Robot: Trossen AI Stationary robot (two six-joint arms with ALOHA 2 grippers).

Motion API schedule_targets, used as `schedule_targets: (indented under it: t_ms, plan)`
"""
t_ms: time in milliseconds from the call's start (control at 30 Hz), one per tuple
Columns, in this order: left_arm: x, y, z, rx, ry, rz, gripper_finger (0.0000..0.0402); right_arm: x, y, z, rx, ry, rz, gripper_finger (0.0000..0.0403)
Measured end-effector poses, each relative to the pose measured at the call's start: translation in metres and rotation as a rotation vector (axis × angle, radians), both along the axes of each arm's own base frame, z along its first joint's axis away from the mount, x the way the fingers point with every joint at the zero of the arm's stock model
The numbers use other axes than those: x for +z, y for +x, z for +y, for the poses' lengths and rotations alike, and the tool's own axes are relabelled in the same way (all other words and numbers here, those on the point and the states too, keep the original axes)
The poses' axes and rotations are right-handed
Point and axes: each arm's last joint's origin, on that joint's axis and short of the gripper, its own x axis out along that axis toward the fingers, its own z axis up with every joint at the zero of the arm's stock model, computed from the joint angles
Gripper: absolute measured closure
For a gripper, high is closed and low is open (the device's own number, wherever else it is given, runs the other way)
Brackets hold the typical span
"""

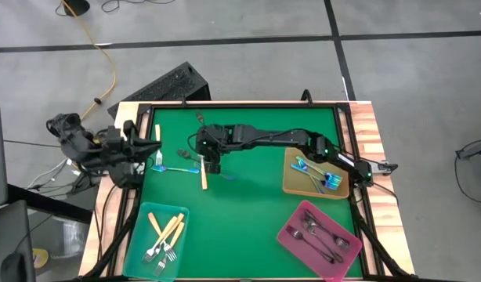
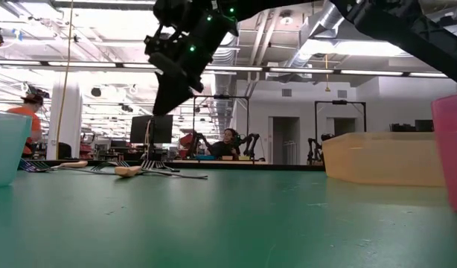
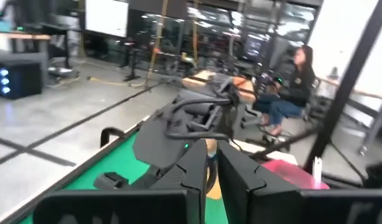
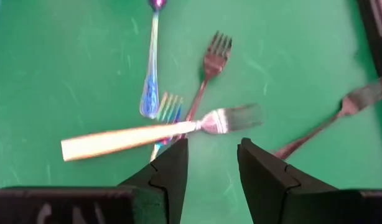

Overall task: Sort silverware by color (type)
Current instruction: Put the blue fork into the orange bin

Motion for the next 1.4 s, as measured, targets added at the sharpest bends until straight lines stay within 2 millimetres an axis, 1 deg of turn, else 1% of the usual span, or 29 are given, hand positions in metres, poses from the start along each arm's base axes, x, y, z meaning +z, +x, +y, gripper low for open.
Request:
schedule_targets:
  t_ms: [100,233,300,367,500,567,633,700,800,900,1000,1100,1167,1233,1400]
  plan:
    - [-0.009,-0.006,0.004,-0.061,0.006,0.013,0.0379,0.0,-0.002,-0.002,-0.007,0.003,0.016,0.0243]
    - [-0.036,-0.008,0.002,-0.156,-0.045,0.026,0.0379,0.002,-0.004,-0.009,0.014,-0.037,0.03,0.0243]
    - [-0.049,-0.008,0.002,-0.16,-0.074,0.016,0.0379,0.003,-0.004,-0.018,-0.01,-0.07,0.017,0.0243]
    - [-0.06,-0.008,0.002,-0.156,-0.096,-0.014,0.0379,0.005,-0.004,-0.032,-0.062,-0.079,-0.017,0.0243]
    - [-0.078,-0.008,0.001,-0.194,-0.088,-0.114,0.0379,0.008,-0.005,-0.056,-0.157,0.007,-0.083,0.0243]
    - [-0.085,-0.009,0.0,-0.254,-0.087,-0.178,0.0379,0.009,-0.004,-0.059,-0.136,0.067,-0.11,0.0243]
    - [-0.092,-0.011,0.001,-0.29,-0.084,-0.226,0.0379,0.01,-0.002,-0.055,-0.073,0.129,-0.138,0.0243]
    - [-0.095,-0.015,0.004,-0.287,-0.089,-0.251,0.0379,0.008,0.001,-0.048,-0.013,0.164,-0.159,0.0243]
    - [-0.092,-0.02,0.009,-0.252,-0.126,-0.295,0.0379,0.004,0.005,-0.034,0.026,0.169,-0.161,0.0243]
    - [-0.083,-0.023,0.011,-0.266,-0.121,-0.307,0.0379,-0.006,0.014,-0.016,0.065,0.153,-0.167,0.0243]
    - [-0.074,-0.028,0.015,-0.269,-0.127,-0.328,0.0379,-0.024,0.02,0.002,0.064,0.108,-0.119,0.0243]
    - [-0.066,-0.034,0.018,-0.292,-0.109,-0.309,0.0379,-0.039,0.024,0.013,0.042,0.046,-0.084,0.0243]
    - [-0.064,-0.037,0.021,-0.296,-0.093,-0.275,0.0379,-0.048,0.026,0.016,0.025,0.021,-0.067,0.0243]
    - [-0.066,-0.039,0.022,-0.291,-0.079,-0.207,0.0379,-0.053,0.024,0.018,0.014,0.016,-0.029,0.0243]
    - [-0.07,-0.043,0.027,-0.245,-0.108,-0.113,0.0379,-0.055,0.02,0.017,-0.004,-0.001,0.026,0.0243]
